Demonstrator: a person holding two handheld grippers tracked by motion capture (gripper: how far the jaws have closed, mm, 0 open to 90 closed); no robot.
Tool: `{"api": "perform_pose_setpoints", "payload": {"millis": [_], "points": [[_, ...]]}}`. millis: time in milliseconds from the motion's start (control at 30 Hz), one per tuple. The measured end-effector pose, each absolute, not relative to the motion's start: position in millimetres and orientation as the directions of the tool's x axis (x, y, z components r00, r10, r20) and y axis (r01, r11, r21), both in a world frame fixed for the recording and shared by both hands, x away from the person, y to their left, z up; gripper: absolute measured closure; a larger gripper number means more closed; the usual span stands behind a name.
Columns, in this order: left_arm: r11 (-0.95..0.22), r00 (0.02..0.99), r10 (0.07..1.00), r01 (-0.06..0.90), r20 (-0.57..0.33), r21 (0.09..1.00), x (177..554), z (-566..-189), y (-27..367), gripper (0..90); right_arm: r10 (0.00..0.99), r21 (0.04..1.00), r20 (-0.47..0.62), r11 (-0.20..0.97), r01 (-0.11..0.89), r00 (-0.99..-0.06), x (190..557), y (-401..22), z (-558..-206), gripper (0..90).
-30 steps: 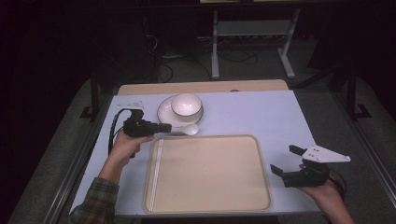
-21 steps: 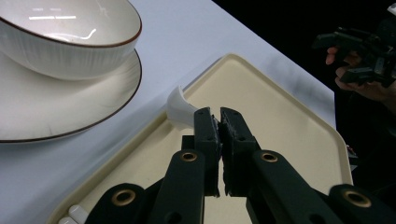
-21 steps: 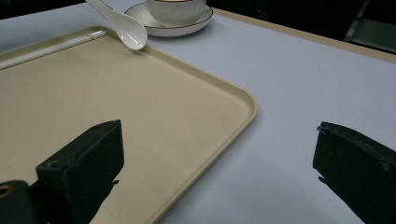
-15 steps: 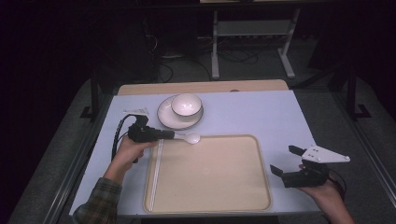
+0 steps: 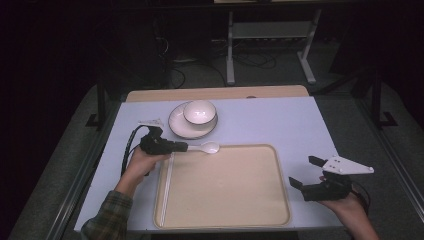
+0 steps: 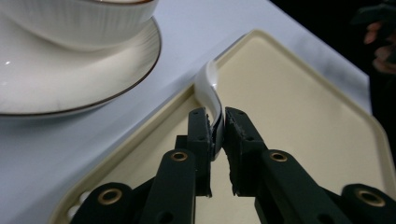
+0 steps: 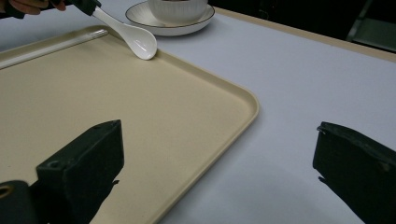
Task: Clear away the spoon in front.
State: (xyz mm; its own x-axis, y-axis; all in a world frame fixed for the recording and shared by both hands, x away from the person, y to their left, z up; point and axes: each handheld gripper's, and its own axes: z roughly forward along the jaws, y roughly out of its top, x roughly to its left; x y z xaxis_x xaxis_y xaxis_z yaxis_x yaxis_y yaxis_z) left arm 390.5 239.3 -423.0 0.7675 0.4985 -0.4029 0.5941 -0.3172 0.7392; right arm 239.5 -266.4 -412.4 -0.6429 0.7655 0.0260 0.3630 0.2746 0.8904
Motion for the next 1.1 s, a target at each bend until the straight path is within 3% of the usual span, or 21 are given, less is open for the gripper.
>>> {"api": "perform_pose_setpoints", "payload": {"millis": [333, 1100], "points": [[-0.330, 0.746, 0.539, 0.615, -0.392, 0.716, 394.7, -434.5, 241.0, 74.2, 0.766, 0.890, 0.026, 0.275, 0.364, -0.643, 239.6, -266.5, -412.6, 1.5], [-0.441, 0.755, 0.600, 0.587, -0.264, 0.679, 395.5, -444.3, 234.5, 66.0, 0.762, 0.888, 0.022, 0.283, 0.363, -0.647, 239.5, -265.6, -412.9, 1.5]]}}
